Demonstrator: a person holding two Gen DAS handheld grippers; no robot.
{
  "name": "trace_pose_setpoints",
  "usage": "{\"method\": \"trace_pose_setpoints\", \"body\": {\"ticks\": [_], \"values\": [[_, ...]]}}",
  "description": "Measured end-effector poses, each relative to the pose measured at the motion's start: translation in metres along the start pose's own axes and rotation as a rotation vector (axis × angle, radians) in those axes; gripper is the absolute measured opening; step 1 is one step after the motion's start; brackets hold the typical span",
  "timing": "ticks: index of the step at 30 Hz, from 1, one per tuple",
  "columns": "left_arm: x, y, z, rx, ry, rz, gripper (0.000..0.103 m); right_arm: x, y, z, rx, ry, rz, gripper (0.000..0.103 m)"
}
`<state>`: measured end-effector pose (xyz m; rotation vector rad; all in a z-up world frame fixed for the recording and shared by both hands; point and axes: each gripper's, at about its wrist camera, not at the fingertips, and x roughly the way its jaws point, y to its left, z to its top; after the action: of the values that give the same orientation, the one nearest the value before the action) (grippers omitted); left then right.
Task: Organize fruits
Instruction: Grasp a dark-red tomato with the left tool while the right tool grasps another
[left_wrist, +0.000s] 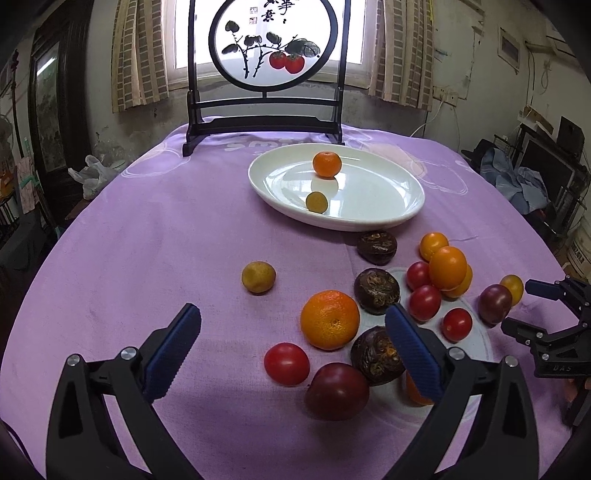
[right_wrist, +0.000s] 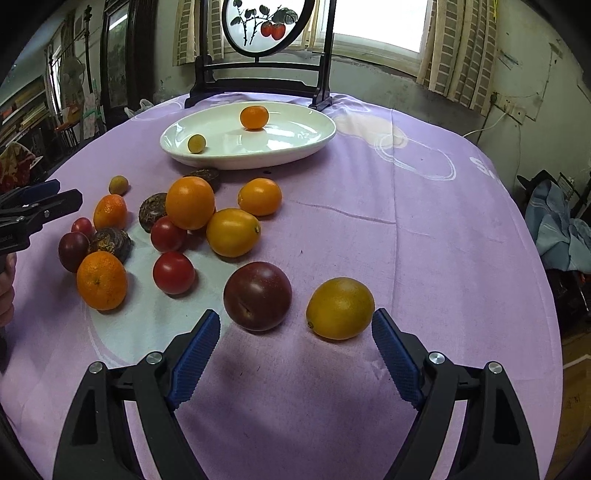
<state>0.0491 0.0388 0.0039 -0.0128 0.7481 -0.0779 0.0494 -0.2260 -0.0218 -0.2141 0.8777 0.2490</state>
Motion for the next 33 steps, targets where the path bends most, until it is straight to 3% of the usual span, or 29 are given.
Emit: {"method": "trace_pose_setpoints", "body": {"ticks": [3, 7, 11, 18, 21, 22, 23, 29, 33], "values": [[-0.002, 0.001, -0.001, -0.001, 0.006, -0.003, 0.098, -0.012, 0.001, 0.004, 0.009, -0.033, -0.016, 0.085], [-0.006, 0.003, -0.003, 0.005, 0.016, -0.016, 0.098, -0.029, 0.011, 0.006, -0.006, -0.086, 0.043, 0.084], [-0.010, 0.001, -0.008, 0.032, 0.043, -0.014, 0.098, -0.015, 0.028, 0.005, -0.060, -0.033, 0.065, 0.063], [-0.010, 0.001, -0.017, 0.044, 0.087, -0.026, 0.098, 0.019, 0.026, 0.006, -0.028, 0.068, 0.030, 0.061], [-0.006, -0.002, -0.022, 0.055, 0.110, -0.030, 0.098, 0.028, 0.026, 0.012, -0.019, 0.065, 0.008, 0.055], [-0.006, -0.002, -0.023, 0.059, 0.115, -0.031, 0.098, 0.029, 0.028, 0.014, -0.023, 0.066, 0.000, 0.044], [-0.005, -0.003, -0.025, 0.065, 0.119, -0.030, 0.098, 0.029, 0.027, 0.015, -0.016, 0.062, 0.000, 0.041], [0.001, -0.010, -0.029, 0.094, 0.134, -0.012, 0.097, 0.024, 0.023, 0.009, 0.008, 0.044, 0.034, 0.041], [0.008, -0.014, -0.031, 0.104, 0.170, -0.029, 0.072, 0.023, 0.023, 0.007, 0.006, 0.038, 0.047, 0.041]]}}
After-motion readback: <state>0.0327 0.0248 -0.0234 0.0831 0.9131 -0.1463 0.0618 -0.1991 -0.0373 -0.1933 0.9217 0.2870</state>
